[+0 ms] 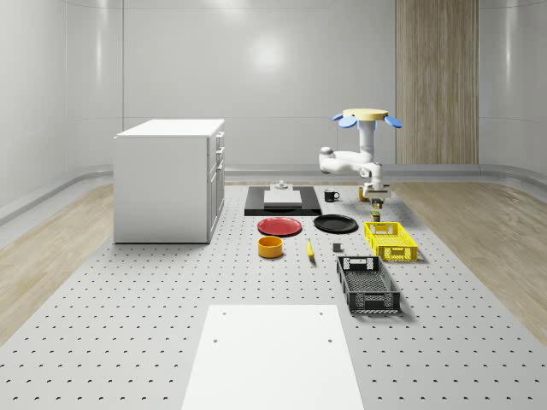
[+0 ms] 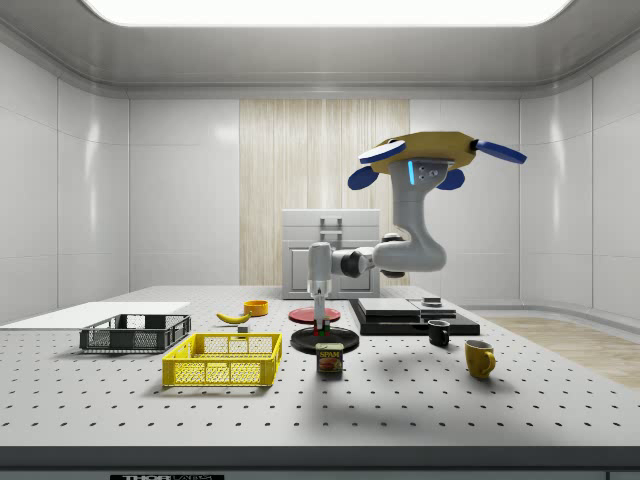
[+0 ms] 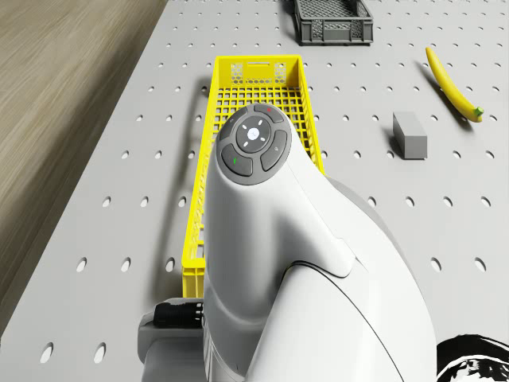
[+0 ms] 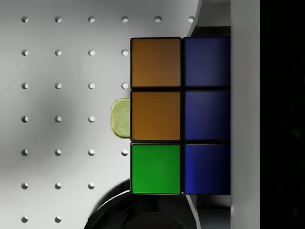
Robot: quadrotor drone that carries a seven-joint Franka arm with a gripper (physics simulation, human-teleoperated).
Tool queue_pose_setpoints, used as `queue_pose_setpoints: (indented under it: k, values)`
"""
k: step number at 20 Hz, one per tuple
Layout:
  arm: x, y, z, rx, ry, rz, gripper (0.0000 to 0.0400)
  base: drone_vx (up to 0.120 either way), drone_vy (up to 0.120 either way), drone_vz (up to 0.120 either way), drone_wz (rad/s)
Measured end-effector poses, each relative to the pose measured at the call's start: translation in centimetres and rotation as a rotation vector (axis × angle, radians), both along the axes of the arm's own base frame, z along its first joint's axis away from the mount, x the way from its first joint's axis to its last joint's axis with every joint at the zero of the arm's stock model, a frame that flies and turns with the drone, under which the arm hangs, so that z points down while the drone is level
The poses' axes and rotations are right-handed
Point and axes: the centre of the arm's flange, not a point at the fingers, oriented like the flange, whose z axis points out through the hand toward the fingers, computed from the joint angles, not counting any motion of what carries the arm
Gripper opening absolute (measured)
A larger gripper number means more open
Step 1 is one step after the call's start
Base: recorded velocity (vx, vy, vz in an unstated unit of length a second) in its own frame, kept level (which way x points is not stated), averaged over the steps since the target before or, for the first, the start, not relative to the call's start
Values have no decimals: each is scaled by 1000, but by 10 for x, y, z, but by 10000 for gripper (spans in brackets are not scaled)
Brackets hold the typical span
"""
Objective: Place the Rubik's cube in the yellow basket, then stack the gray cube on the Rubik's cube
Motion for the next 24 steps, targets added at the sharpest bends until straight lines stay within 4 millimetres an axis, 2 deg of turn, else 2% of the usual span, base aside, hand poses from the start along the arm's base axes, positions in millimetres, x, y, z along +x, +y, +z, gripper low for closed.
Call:
queue_pose_setpoints:
  k: [22, 24]
  values:
    - [0, 0, 0, 0, 0, 0, 325, 120, 0, 0, 0]
    - [0, 0, 0, 0, 0, 0, 325, 120, 0, -120, 0]
